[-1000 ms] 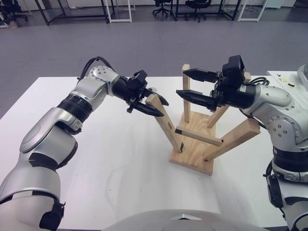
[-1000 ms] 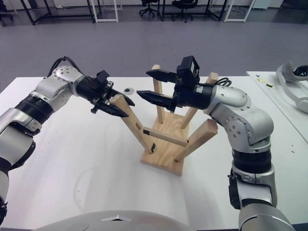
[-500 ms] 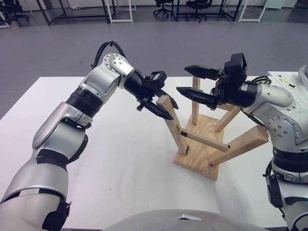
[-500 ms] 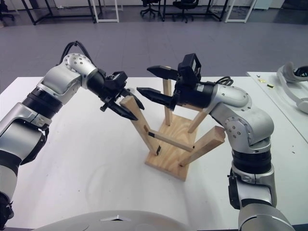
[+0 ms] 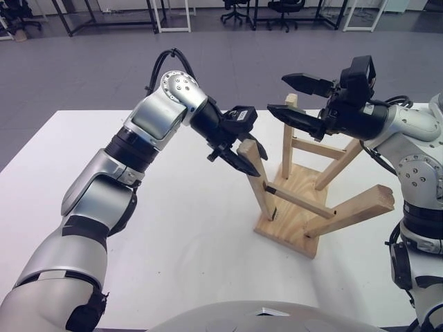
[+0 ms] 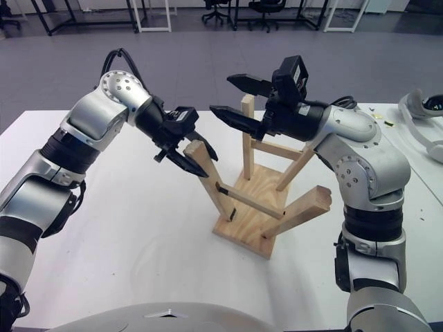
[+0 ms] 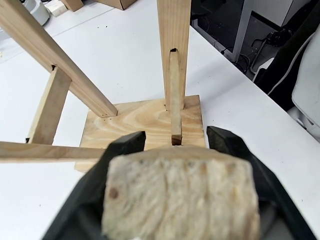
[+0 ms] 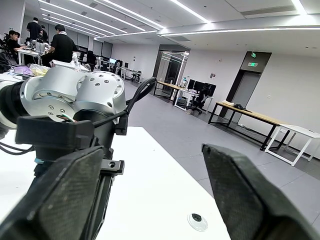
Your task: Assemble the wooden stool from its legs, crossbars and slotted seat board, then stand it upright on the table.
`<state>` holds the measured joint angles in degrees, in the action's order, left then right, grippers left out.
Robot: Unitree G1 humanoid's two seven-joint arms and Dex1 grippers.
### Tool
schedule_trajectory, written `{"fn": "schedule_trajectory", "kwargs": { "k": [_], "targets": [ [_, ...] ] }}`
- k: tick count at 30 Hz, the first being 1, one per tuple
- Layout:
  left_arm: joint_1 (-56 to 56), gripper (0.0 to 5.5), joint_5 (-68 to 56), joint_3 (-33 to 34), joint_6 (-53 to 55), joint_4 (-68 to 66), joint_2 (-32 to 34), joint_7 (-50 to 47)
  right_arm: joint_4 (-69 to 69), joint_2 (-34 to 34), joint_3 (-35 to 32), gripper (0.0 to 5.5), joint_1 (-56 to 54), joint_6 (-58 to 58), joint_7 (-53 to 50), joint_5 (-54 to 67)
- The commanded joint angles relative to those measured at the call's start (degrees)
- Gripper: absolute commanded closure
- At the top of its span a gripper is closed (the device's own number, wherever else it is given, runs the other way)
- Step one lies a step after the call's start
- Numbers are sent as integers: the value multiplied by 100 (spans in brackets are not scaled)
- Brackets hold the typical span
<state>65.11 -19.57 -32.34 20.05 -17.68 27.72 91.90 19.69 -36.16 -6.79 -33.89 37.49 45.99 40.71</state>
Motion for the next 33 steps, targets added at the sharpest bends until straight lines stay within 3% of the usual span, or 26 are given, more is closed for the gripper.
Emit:
{"fn": "schedule_trajectory", "kwargs": {
  "k": [1, 7, 13, 33],
  "targets": [
    [-72, 347, 528, -210, 18, -76, -101, -55, 154, -303, -367, 187, -345, 86, -108, 117],
    [-105, 347, 661, -132, 92, -96, -157, -56, 1108, -403, -1205, 187, 11, 977, -923, 1573],
    [-76, 347, 698, -117, 153, -239, -264, -17, 1531, 98, -852, 187, 1243, 992, -1530, 1805],
    [48, 347, 694, -443, 662, -842, -1044, -16, 1499, 255, -518, 187, 1527, 548, -1841, 1638]
  ]
}}
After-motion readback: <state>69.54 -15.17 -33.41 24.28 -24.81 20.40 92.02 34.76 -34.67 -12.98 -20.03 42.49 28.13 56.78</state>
